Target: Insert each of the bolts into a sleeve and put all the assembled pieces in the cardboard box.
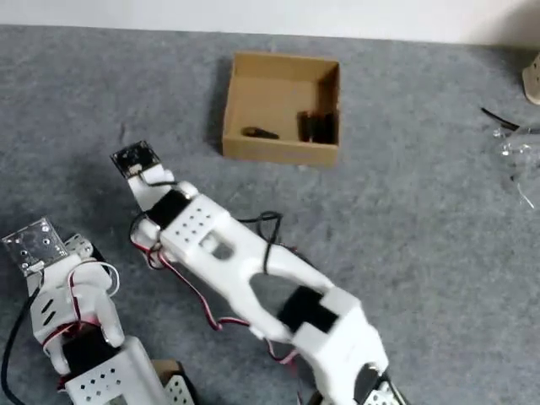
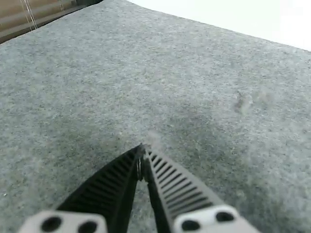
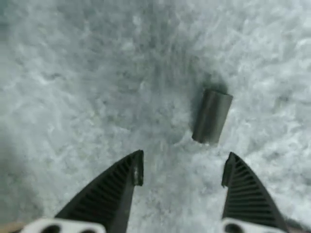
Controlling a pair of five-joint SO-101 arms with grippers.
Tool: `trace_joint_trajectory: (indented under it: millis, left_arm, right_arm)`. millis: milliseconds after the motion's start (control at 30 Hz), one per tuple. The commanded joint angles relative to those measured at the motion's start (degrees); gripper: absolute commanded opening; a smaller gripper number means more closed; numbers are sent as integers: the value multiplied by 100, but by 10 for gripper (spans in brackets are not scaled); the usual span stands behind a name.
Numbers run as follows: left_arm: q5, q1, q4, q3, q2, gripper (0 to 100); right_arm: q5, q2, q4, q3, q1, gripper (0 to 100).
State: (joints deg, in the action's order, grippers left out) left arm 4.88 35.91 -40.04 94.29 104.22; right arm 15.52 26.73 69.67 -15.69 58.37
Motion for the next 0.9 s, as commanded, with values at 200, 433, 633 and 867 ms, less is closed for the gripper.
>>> trace_joint_trajectory:
  millis: [200, 433, 633, 867]
  left_arm:
    - [9, -31, 114, -48, 13, 7]
    - [9, -31, 114, -48, 13, 8]
    - [9, -31, 105, -48, 13, 8]
    - [9, -31, 105, -48, 13, 8]
  right_arm:
    - [237, 365, 110, -426, -233, 238]
    - [756, 479, -31, -409, -470, 238]
    - [756, 840, -145, -444, -470, 238]
    - [747, 963, -725, -444, -567, 238]
